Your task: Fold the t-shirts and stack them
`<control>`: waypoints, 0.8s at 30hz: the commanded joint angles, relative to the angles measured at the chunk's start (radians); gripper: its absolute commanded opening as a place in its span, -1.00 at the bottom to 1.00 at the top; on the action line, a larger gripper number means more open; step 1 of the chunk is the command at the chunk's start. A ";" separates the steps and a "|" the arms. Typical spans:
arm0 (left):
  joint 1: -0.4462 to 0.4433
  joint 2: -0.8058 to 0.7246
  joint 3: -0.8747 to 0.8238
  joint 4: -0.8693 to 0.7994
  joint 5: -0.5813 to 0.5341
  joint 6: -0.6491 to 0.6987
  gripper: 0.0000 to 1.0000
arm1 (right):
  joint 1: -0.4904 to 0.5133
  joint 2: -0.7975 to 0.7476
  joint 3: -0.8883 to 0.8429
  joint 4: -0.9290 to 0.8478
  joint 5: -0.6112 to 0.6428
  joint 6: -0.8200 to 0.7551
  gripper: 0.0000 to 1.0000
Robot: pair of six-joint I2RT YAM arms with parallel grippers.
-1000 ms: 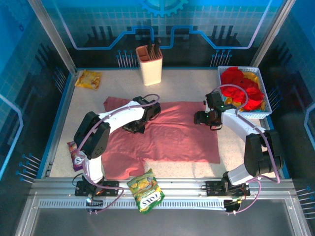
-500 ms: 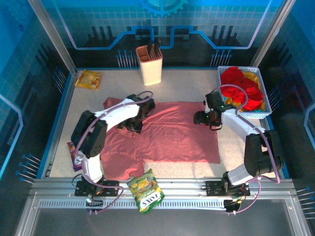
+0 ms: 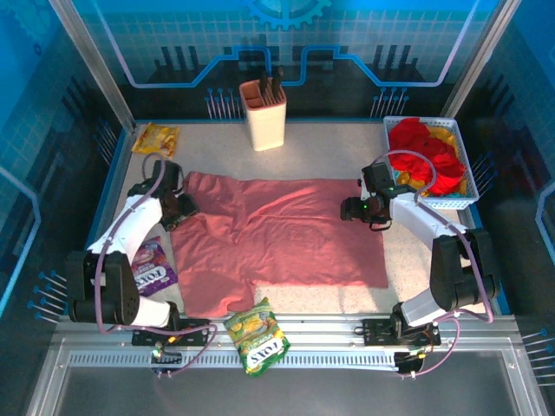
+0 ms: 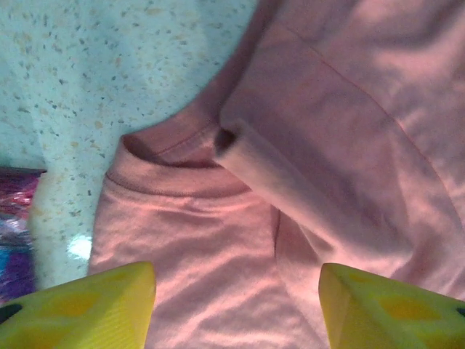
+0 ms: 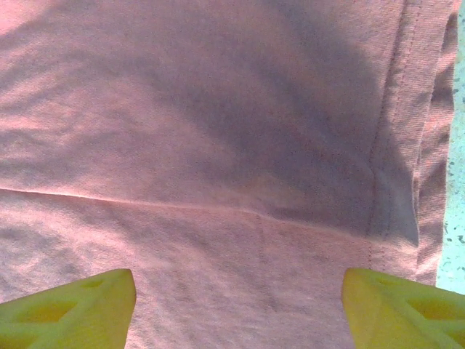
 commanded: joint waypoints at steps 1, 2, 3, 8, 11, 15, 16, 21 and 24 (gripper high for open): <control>0.101 0.016 -0.066 0.186 0.206 -0.127 0.19 | 0.006 0.014 0.003 0.001 -0.020 -0.014 0.51; 0.122 0.026 -0.080 0.220 0.236 -0.138 0.18 | 0.007 0.011 0.001 -0.002 -0.018 -0.015 0.50; 0.136 0.037 -0.086 0.235 0.246 -0.139 0.17 | 0.007 0.007 -0.004 -0.001 -0.012 -0.016 0.50; 0.184 0.099 -0.093 0.297 0.267 -0.142 0.04 | 0.005 0.005 -0.021 0.005 -0.002 -0.020 0.50; 0.192 0.129 -0.098 0.334 0.281 -0.169 -0.06 | 0.005 0.008 -0.021 0.001 -0.003 -0.020 0.51; 0.208 0.138 -0.096 0.338 0.277 -0.175 -0.06 | 0.005 0.004 -0.017 -0.005 -0.001 -0.024 0.50; 0.215 0.127 -0.104 0.336 0.277 -0.182 -0.03 | 0.004 0.002 -0.015 -0.010 0.002 -0.027 0.50; 0.264 0.075 -0.169 0.348 0.294 -0.243 0.09 | 0.003 -0.003 -0.019 -0.011 0.012 -0.029 0.51; 0.273 0.098 -0.183 0.382 0.349 -0.273 0.07 | 0.003 0.006 -0.017 -0.009 0.002 -0.025 0.50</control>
